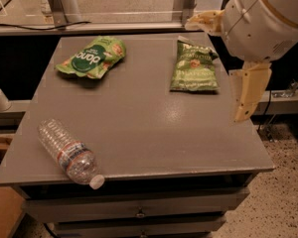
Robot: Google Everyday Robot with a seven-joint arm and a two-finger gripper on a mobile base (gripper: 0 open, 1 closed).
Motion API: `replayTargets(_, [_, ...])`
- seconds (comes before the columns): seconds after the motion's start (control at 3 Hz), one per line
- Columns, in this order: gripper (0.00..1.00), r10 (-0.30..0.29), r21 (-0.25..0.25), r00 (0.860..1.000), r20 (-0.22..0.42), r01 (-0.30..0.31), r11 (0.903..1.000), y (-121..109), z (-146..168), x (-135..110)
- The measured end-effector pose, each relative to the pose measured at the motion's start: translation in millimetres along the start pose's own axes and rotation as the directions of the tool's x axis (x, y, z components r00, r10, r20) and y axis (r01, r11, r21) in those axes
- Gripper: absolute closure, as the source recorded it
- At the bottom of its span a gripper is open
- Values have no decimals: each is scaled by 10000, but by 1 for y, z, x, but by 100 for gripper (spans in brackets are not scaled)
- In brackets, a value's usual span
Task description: Move water bottle near green jalapeno chip bag
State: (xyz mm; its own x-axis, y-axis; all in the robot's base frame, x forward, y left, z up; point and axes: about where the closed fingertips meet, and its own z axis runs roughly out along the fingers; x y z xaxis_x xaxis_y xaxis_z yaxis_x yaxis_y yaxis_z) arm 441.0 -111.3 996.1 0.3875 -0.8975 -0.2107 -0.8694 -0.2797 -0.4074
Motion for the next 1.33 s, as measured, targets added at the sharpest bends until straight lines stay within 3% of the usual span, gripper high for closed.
replayTargets(0.33, [0, -221, 36, 9997, 48, 221, 9997, -1, -3, -2])
replayTargets(0.67, [0, -1372, -111, 9905, 125, 1374, 9905, 0, 5, -12])
replayTargets(1.0, [0, -3633, -527, 9308, 396, 3650, 9295, 1, 31, -36])
replayTargets(1.33, [0, -5516, -1028, 8307, 758, 5568, 8243, 6, 61, -61])
